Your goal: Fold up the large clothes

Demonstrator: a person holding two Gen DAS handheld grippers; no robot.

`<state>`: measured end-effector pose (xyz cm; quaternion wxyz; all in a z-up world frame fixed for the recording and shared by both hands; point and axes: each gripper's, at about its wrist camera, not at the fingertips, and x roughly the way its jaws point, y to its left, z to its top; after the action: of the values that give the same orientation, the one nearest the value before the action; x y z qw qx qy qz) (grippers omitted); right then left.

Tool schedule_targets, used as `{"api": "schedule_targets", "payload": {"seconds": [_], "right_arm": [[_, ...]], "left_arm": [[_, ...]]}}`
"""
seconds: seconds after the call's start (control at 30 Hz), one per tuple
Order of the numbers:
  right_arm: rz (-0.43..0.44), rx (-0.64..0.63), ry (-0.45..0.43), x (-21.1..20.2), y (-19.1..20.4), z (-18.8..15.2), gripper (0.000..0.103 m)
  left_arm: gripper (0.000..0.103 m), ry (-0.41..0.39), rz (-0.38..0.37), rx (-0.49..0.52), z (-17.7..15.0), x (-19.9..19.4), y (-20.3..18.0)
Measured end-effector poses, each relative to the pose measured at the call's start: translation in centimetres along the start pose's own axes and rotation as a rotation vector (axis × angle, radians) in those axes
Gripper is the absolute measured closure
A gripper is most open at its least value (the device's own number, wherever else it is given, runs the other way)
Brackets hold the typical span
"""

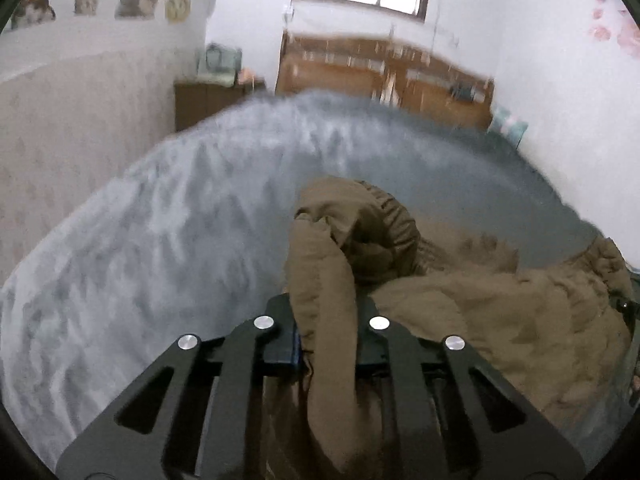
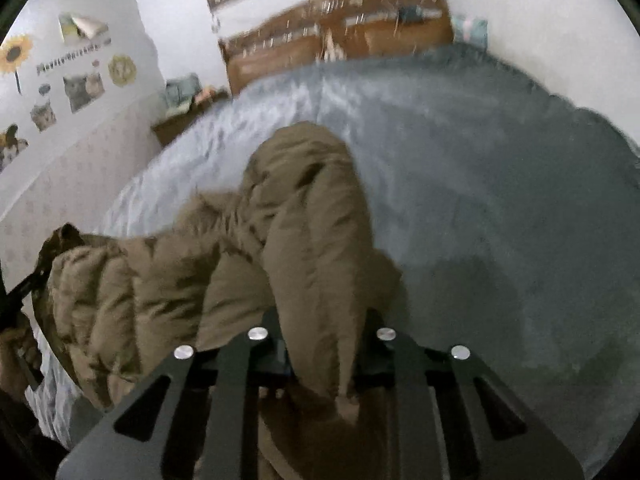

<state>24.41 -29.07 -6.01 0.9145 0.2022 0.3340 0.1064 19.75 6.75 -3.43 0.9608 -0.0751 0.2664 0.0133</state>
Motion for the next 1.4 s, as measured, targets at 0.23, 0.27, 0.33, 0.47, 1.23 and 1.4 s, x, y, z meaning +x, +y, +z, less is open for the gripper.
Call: {"api": "schedule_targets", "payload": {"seconds": [0.23,0.27,0.33,0.47,1.23,1.4], "right_arm": [[-0.019,0.025,-0.201,-5.8,0.1,-0.9,0.084],[-0.023,0.040,-0.215,-6.6,-0.3,-1.3,0.084],[-0.042,0.060,-0.241,-7.7,-0.4,-2.3,0.084],[-0.046,0.085,-0.316,-10.7,0.0,-4.0,0.084],[0.008,0.160,-0.489,-17.2,0.3,-4.5,0.084],[-0.027,0.138,-0.454,-12.8,0.2,-1.2,0.084]], "left_arm": [[0.091,-0.242,-0.005,-0.019,-0.5,-6.6,-0.9],[0.091,-0.270,-0.016,-0.045,-0.8,-7.8,-0.5],[0.091,-0.289,-0.039,-0.081,-1.7,-9.4,-0.2],[0.091,-0.303,-0.038,-0.099,-3.4,-12.4,-1.0],[0.093,-0.393,0.032,-0.101,-1.2,-19.4,-2.6],[0.093,-0.390,0.038,-0.147,1.4,-14.9,-1.7]]}}
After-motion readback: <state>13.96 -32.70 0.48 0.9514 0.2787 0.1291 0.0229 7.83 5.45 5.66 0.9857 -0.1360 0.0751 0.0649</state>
